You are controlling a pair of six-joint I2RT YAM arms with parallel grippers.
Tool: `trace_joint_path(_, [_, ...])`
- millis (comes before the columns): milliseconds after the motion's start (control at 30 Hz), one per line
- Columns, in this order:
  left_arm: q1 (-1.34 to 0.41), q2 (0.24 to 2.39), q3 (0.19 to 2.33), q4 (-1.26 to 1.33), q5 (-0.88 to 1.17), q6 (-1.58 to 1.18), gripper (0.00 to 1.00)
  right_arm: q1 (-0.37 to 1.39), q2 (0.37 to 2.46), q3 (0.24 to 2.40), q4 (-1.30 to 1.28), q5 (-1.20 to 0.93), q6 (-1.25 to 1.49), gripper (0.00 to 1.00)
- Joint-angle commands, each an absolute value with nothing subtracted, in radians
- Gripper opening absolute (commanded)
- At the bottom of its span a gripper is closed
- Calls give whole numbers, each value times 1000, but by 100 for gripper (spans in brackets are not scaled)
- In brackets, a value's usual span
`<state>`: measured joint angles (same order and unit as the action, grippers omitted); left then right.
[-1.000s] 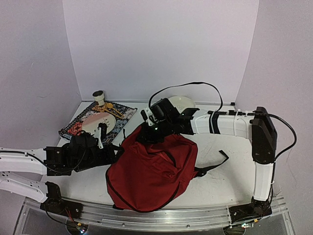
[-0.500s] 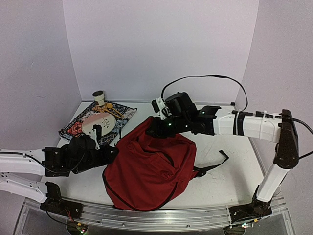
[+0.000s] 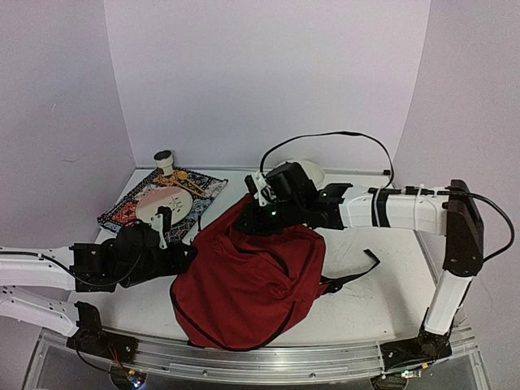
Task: Pack the student bag
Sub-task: Pick up the lower front pocket of the student bag.
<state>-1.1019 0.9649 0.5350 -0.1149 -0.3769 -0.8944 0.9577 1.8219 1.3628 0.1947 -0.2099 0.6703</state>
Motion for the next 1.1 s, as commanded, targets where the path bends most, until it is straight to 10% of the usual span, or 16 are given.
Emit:
trace_joint_path(0, [-1101,953,580,-4,-326,-829,0,953,1897,1447,202,-241,711,19])
trace_joint_path(600, [-1101,985,598,92,-211,-765,0,952,2019,1519,207,-240,740,31])
trace_joint_path(1067, [-1101,952,544,70,-303,-813,0,926,1887,1410,259,-215,696,0])
